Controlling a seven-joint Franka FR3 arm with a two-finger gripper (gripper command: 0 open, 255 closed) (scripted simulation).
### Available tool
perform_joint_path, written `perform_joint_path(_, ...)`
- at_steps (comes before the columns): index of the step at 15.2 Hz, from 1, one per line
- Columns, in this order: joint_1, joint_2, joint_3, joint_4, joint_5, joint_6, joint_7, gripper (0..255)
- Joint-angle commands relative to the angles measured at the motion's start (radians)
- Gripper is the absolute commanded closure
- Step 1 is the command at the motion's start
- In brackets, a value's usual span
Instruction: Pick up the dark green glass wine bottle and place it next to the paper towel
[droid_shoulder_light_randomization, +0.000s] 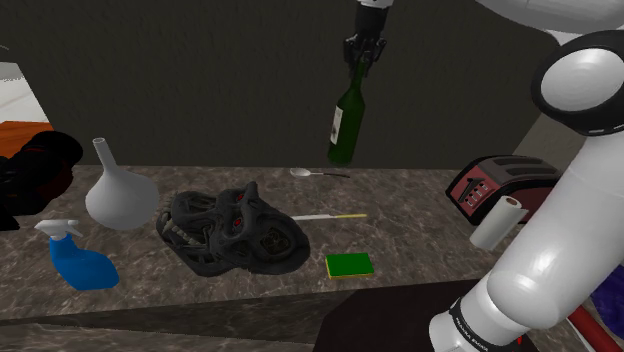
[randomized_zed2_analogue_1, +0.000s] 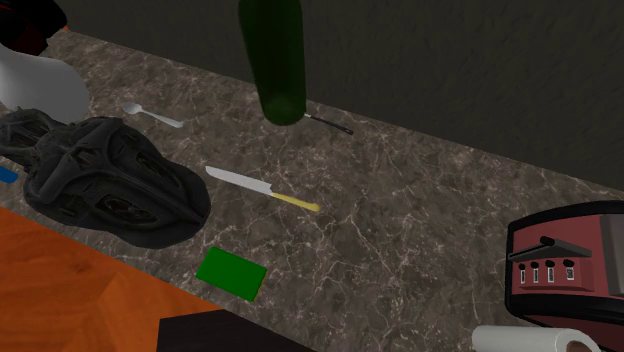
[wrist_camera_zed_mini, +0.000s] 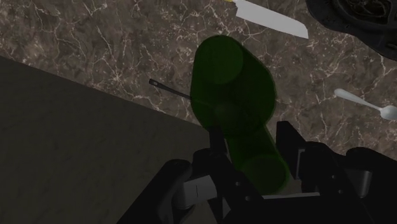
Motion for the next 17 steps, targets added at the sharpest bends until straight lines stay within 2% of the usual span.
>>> perform_joint_path(1, 0.002, 0.017, 0.001, 0.052, -0.001, -0.036, 0.001, 255)
perform_joint_path(7, 0.003, 0.081, 0.001, 0.23, -0.003, -0.149, -0.003, 255)
perform_joint_path(13, 0.006, 0.182, 0.001, 0.467, -0.006, -0.285, -0.008, 255)
perform_joint_path(15, -0.019, 0.071, -0.009, 0.303, 0.0, -0.23, -0.038, 255)
perform_joint_path(17, -0.04, -0.017, -0.022, 0.182, 0.003, -0.196, -0.07, 255)
